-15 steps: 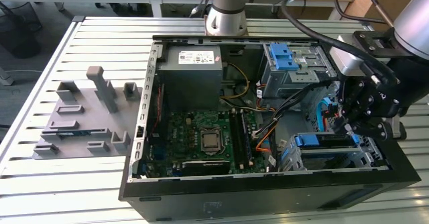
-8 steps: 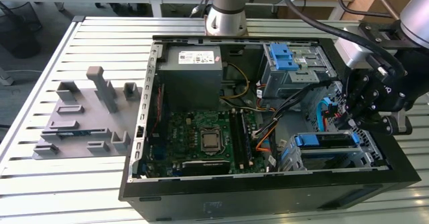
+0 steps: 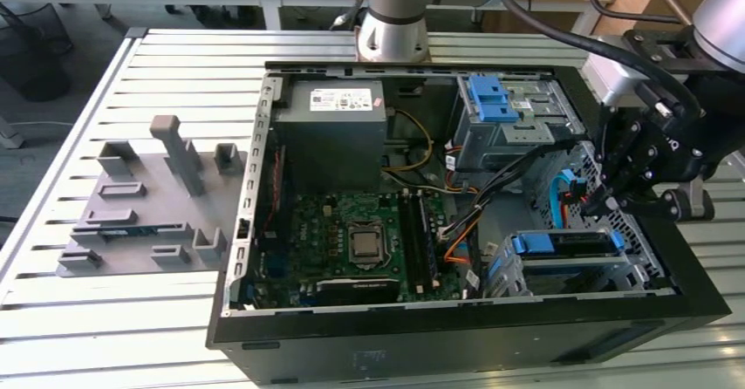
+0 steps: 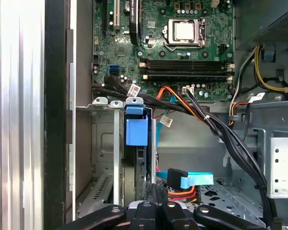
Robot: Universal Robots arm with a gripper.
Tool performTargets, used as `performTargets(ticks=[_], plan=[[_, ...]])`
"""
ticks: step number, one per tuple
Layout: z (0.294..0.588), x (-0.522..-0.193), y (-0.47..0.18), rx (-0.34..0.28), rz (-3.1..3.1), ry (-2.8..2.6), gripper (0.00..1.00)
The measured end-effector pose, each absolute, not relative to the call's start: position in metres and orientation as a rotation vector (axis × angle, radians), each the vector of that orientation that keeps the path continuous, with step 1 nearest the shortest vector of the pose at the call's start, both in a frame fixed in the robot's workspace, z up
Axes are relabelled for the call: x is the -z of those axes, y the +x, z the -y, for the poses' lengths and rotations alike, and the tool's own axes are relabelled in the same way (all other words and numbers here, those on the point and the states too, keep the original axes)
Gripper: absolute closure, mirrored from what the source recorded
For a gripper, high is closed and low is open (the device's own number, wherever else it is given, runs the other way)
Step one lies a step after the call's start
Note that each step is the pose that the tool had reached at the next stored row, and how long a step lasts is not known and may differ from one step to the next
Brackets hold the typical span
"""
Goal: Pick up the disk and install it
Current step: 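Insert the first disk wire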
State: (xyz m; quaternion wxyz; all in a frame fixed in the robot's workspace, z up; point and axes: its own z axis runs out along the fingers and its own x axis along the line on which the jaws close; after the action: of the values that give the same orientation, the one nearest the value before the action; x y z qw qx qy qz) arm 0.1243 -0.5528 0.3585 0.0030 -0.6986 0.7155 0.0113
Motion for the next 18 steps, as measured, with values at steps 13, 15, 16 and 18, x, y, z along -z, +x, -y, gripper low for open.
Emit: performTargets(ticks=[13,15,16,18], plan=[[0.5479,-0.3583,0.1246,-0.019,-2.235,-2.184,0.89],[0.5478,-0.3582,0.1246,-0.019,-2.235,-2.184,0.83],[0.5478,-0.3580,0.1246,-0.019,-2.235,-2.184,0.83],[0.5478,-0.3576,0.1246,-0.018,-2.235,-2.183,0.76]])
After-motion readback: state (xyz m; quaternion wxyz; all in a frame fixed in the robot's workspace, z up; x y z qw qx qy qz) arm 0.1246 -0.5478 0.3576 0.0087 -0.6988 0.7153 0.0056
